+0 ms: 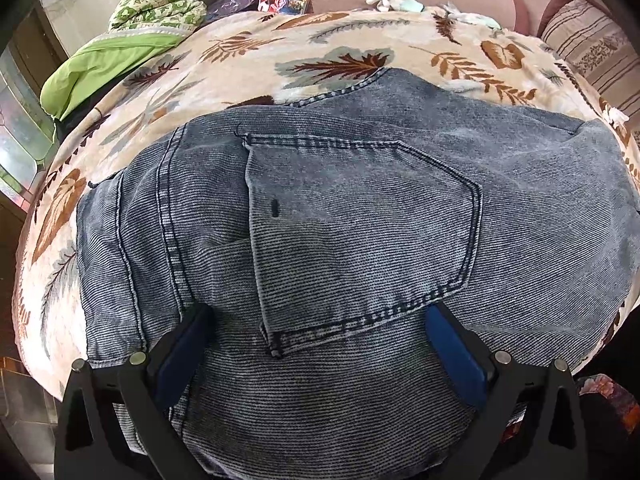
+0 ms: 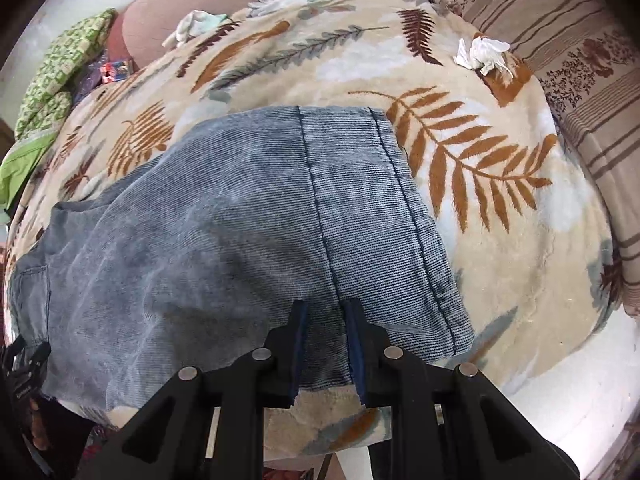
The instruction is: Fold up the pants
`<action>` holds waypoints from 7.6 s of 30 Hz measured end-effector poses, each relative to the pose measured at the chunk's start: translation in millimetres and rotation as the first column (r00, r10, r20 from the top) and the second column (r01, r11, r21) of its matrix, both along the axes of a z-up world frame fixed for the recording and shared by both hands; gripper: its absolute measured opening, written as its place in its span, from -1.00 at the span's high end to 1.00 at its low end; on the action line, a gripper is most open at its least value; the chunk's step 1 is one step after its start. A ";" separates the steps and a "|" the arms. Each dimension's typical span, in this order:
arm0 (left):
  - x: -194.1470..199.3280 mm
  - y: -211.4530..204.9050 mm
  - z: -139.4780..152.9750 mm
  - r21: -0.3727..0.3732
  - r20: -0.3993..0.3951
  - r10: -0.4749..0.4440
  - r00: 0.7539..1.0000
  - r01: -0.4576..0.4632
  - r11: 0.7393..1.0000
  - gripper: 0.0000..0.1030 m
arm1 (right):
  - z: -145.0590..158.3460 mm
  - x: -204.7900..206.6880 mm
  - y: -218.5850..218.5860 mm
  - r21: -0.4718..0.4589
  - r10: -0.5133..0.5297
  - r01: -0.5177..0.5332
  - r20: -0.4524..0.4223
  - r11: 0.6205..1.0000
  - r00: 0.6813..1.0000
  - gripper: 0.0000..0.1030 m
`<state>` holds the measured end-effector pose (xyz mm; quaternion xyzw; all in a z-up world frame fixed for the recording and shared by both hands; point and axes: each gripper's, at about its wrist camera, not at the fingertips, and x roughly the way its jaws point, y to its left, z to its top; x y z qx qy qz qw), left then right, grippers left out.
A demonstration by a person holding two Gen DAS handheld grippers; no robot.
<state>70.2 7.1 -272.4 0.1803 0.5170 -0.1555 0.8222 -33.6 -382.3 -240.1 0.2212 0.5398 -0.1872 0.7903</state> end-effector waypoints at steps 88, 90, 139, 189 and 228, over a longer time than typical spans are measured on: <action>-54.9 -153.2 5.5 0.091 -0.051 -0.176 0.983 0.180 0.979 -1.00 | -57.9 -97.7 -53.3 0.777 -0.615 0.210 0.269 0.594 0.741 0.17; -48.6 -144.0 -0.5 0.107 -0.073 -0.139 0.988 0.147 0.983 -1.00 | -55.7 -93.7 -51.8 0.751 -0.594 0.218 0.273 0.623 0.756 0.49; -12.2 -17.5 51.1 -0.087 0.009 0.065 0.998 -0.064 0.994 -1.00 | 53.9 -11.9 106.0 0.253 0.238 -0.341 0.362 0.905 0.901 0.33; 53.9 136.1 18.8 -0.034 -0.096 0.475 0.875 -0.480 0.877 -1.00 | 50.2 104.7 276.7 -0.018 0.634 -0.639 0.155 0.769 0.758 0.31; -32.3 165.5 138.7 -0.127 0.336 0.451 0.827 -0.434 0.892 -1.00 | 104.1 60.1 281.3 -0.031 0.623 -0.650 0.325 0.759 0.712 0.27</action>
